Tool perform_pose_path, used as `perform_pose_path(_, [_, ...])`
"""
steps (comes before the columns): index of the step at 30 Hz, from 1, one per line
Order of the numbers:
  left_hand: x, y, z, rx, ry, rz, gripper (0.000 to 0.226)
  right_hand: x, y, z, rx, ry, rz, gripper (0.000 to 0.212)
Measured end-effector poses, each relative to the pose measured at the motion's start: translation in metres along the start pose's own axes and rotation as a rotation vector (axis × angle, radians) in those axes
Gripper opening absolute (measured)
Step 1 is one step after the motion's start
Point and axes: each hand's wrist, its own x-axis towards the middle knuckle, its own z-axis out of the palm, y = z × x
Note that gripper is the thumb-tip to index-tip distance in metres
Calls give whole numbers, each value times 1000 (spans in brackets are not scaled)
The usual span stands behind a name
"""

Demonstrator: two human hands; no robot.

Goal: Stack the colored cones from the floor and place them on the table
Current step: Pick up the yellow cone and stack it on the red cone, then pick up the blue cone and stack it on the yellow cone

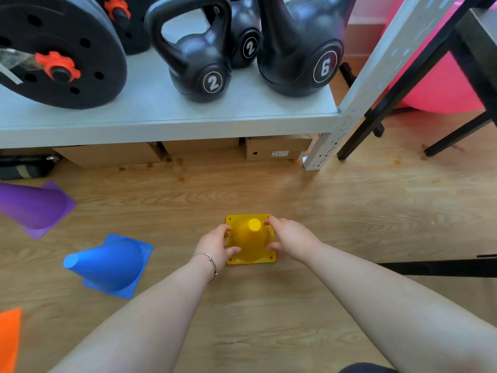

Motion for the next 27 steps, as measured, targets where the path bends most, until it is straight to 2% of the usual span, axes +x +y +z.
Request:
perform_pose_path(5, [-13,6,-21,328,132,12,61,-12,0,-38,-308,183,-32,49])
perform_pose_path(8, [-23,11,-39,474,284,79,62,-11,-6,-61,-313,340,12,47])
perform_pose_path(12, [-36,10,-68,552,419,123,63,-4,-30,-85,-296,482,29,58])
perform_pose_path(18, [-61,0,-112,561,513,47,65,7,-90,-93,-341,529,-45,69])
perform_pose_path(27, [-99,-61,-156,537,656,-132,68,22,-183,-78,-377,446,-251,70])
